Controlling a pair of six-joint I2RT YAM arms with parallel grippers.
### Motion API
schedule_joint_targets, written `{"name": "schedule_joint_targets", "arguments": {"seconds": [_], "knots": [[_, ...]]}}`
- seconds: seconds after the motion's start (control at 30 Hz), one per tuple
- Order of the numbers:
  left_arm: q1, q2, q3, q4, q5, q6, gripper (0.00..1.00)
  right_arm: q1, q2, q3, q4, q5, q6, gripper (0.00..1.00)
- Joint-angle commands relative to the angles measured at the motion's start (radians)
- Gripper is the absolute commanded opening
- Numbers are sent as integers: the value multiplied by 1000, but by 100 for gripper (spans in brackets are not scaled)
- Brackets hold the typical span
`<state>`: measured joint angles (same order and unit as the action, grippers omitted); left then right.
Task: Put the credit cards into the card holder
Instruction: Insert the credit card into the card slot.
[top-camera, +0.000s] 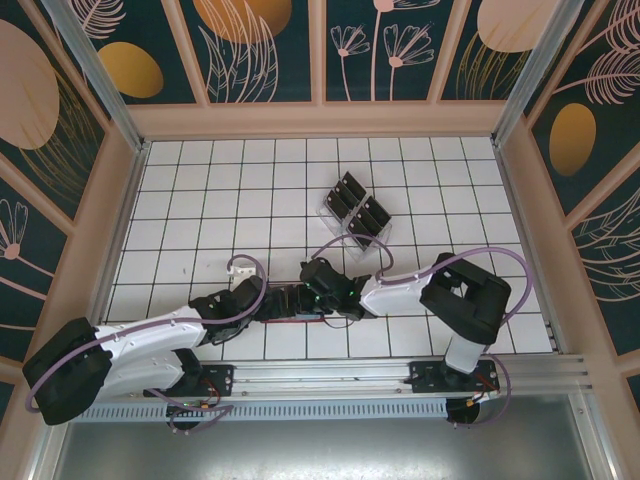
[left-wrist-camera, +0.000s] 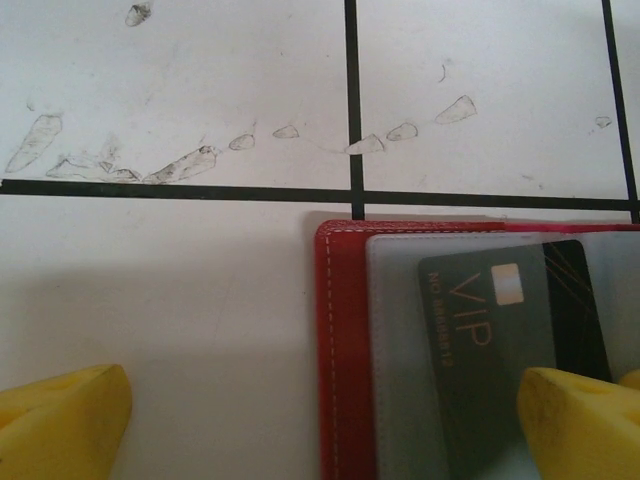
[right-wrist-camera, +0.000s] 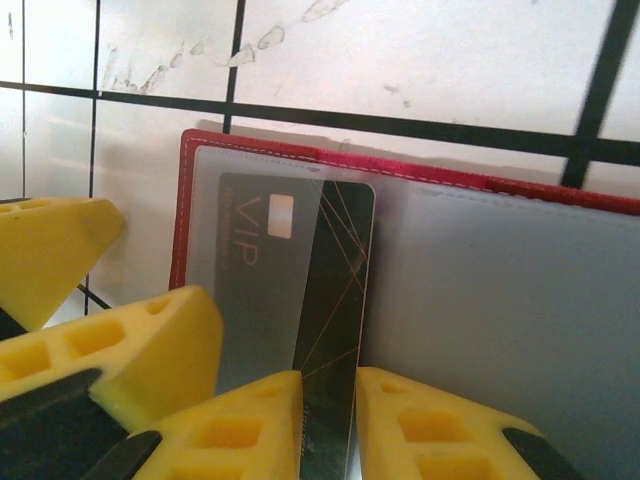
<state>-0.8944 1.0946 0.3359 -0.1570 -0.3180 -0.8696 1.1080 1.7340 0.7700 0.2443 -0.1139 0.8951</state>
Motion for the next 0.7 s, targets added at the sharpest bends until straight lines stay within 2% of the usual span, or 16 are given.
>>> {"name": "schedule_joint_targets", "arguments": {"seconds": [0.0, 0.23, 0.43, 0.67], "knots": [[-3, 7, -15, 26, 10, -12, 99, 10, 25, 36, 1, -34, -20, 21], [-3, -2, 4, 4, -16, -22, 99, 10, 32, 31, 12, -45, -23, 21], [-3, -31, 66, -136, -118, -17, 99, 1, 18, -11, 9, -25, -19, 22], [-3, -32, 78, -256, -172, -72, 99, -13, 12, -47, 6, -12, -27, 22]]}}
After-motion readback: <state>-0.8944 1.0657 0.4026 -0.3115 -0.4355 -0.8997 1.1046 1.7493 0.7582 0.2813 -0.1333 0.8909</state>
